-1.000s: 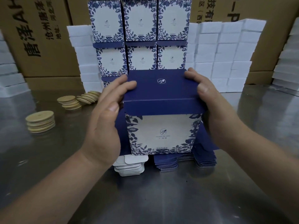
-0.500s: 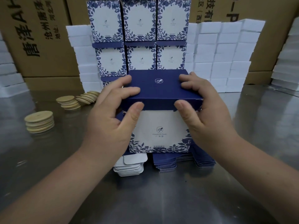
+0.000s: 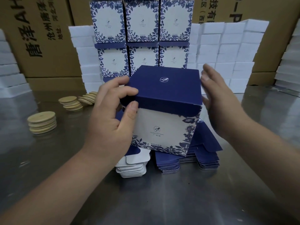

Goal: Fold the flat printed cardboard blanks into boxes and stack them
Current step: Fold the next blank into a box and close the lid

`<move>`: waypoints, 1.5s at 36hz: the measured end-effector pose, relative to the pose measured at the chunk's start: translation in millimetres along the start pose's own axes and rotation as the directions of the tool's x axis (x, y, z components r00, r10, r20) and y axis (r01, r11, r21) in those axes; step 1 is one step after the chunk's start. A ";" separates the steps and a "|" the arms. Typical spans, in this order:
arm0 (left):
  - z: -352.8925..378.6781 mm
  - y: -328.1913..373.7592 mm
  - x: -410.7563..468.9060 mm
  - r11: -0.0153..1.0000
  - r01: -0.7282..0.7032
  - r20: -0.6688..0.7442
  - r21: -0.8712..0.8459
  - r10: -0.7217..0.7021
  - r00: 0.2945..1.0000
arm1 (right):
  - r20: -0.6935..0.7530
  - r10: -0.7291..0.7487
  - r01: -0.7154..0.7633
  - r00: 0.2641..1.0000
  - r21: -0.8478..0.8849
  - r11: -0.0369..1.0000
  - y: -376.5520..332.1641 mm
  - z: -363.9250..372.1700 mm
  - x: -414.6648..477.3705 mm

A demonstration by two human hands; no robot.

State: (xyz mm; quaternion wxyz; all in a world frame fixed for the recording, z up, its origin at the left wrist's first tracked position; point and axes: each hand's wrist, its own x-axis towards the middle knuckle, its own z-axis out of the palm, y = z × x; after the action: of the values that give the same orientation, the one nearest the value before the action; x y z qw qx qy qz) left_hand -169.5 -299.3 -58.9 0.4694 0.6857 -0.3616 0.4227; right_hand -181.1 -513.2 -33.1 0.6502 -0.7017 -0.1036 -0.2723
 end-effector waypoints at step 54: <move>-4.6 15.2 7.0 0.973 0.180 -0.096 -0.147 -0.195 0.976 | 0.391 -0.512 0.643 0.765 -0.412 0.646 -30.0 4.8 -40.1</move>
State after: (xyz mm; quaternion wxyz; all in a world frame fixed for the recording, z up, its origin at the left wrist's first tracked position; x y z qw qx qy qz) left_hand -181.5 -300.2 -46.4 0.5725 0.6586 -0.2969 0.3877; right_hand -228.1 -496.2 -28.2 0.2937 -0.8072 -0.3227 -0.3975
